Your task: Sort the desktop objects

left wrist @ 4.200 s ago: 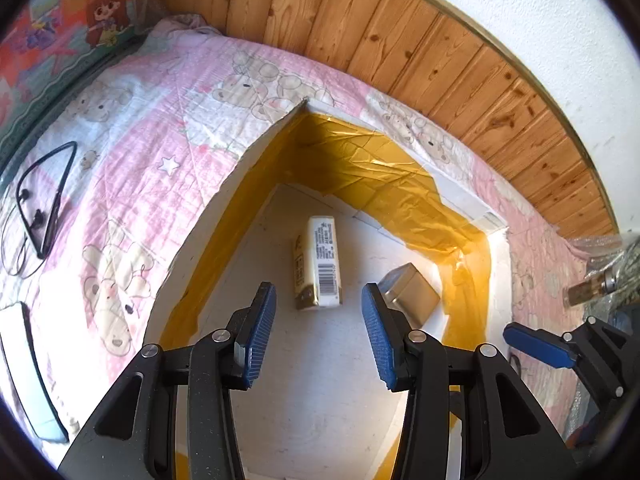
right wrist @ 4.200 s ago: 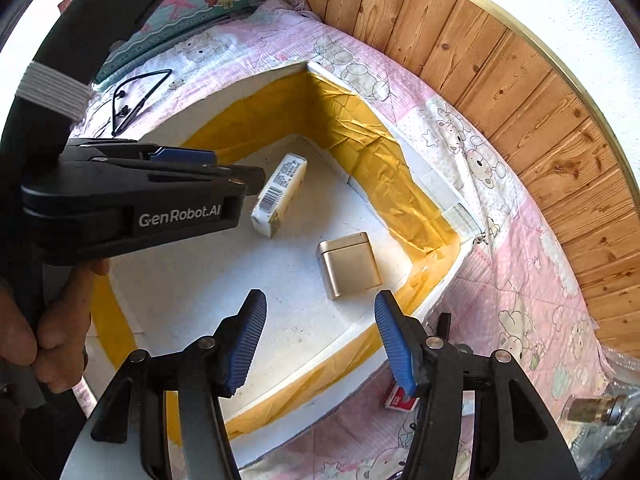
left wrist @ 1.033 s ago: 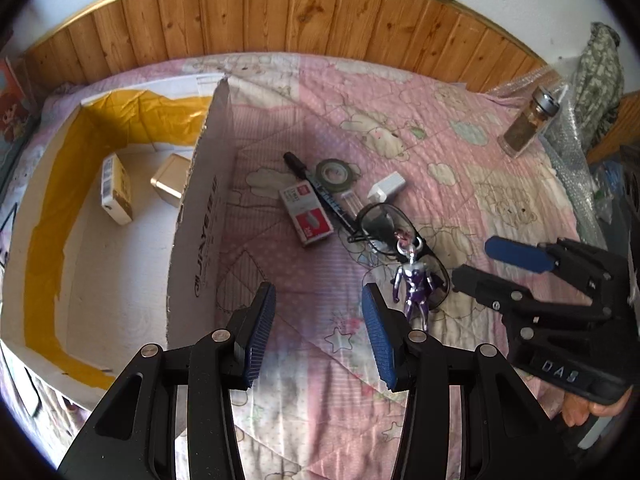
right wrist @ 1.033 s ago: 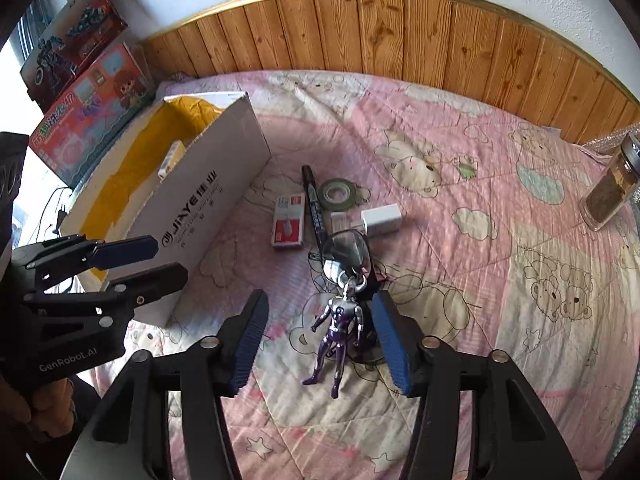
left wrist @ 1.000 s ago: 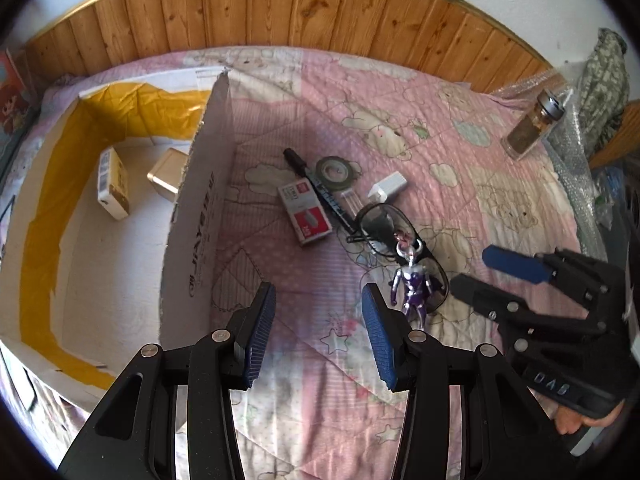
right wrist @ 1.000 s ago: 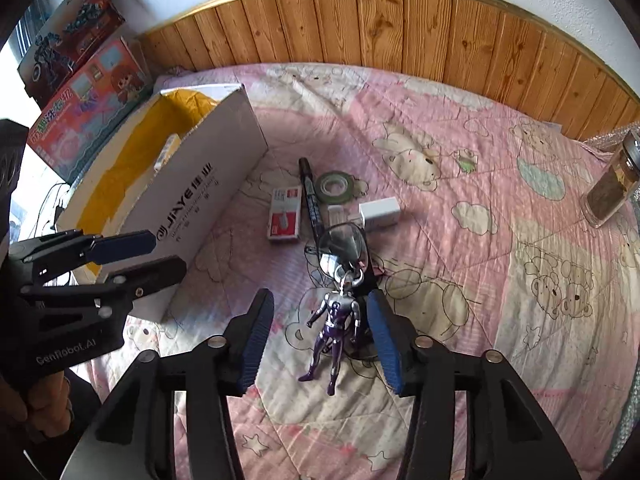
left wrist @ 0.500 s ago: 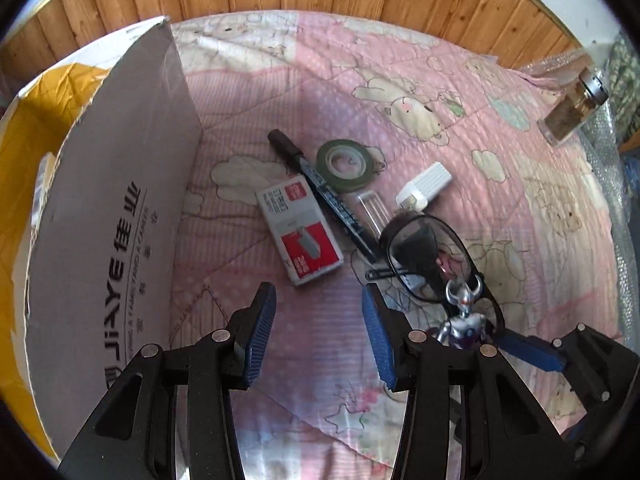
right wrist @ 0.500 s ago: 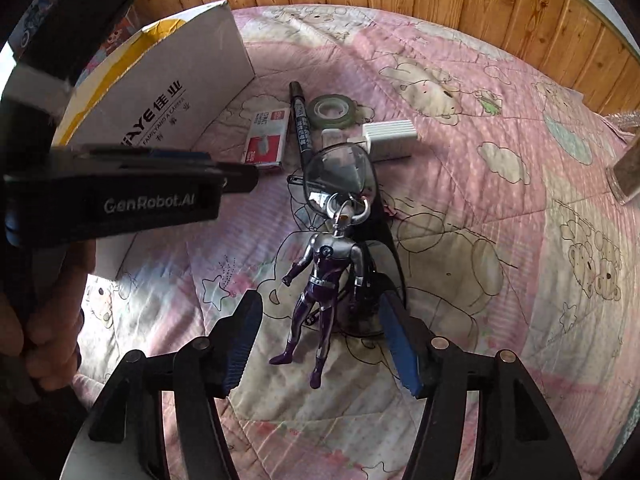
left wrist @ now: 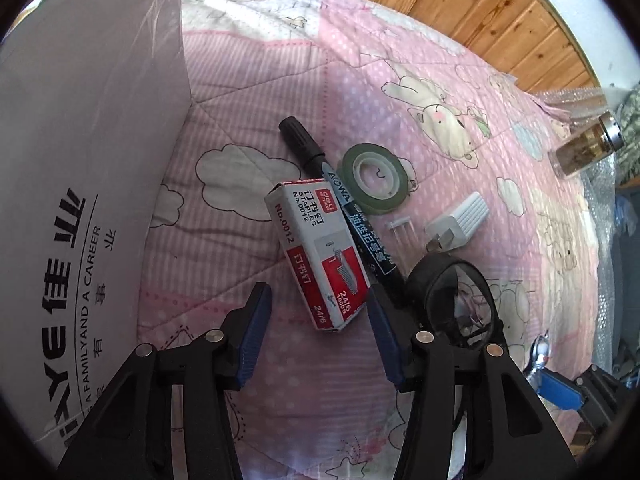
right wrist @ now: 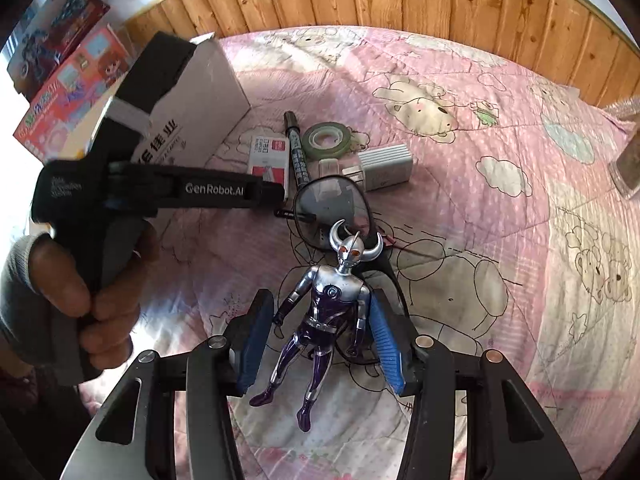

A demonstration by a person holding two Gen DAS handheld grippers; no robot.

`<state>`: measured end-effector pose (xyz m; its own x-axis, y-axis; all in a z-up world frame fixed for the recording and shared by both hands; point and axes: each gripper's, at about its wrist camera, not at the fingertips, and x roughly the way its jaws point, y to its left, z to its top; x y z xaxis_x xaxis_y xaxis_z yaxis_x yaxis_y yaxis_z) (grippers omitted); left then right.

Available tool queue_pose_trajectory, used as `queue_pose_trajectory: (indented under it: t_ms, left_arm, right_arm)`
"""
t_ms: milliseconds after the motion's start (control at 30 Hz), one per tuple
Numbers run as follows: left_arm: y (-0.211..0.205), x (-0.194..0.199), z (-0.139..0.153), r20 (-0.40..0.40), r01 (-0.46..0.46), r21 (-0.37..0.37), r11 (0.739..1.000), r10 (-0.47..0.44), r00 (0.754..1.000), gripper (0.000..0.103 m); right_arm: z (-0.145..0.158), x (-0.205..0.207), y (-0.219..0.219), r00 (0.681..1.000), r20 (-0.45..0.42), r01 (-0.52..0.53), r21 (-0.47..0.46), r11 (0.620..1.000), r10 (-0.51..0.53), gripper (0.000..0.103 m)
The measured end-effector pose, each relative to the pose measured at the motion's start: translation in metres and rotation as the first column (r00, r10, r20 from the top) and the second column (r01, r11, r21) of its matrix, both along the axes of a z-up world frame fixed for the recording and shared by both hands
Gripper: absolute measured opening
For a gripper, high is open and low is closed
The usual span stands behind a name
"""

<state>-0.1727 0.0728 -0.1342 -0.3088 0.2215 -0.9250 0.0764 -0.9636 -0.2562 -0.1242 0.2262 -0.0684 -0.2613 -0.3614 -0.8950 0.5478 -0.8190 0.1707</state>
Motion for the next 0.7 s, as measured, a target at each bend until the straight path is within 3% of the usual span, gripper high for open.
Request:
queue_pose_trajectory:
  t_ms: [100,167,200,267,700]
  left_arm:
    - [0.004,-0.003,-0.001,-0.020,0.007,-0.025,1.000,-0.007,1.000,0.056]
    - [0.004,-0.003,0.000,-0.040,0.012,-0.031,0.999,-0.013,0.999,0.051]
    - [0.003,-0.004,0.000,-0.051,0.009,-0.032,0.999,-0.010,0.999,0.044]
    - [0.000,-0.005,-0.001,-0.057,0.014,0.008,1.000,-0.013,0.998,0.019]
    - [-0.004,0.003,0.021,-0.097,-0.020,0.013,1.000,0.021,0.995,0.014]
  right_arm:
    - [0.009,-0.005,0.007,0.999,0.039,0.039,-0.060,0.997,-0.036,0.050]
    - [0.012,-0.006,0.005,0.998,0.046,0.041,-0.072,0.997,-0.037,0.050]
    - [0.013,-0.006,0.004,0.998,0.043,0.038,-0.072,0.997,-0.035,0.050]
    - [0.015,-0.004,0.000,0.999,0.044,0.029,-0.075,0.997,-0.026,0.050]
    - [0.023,-0.001,-0.002,1.000,0.017,0.008,-0.073,0.997,-0.007,0.050]
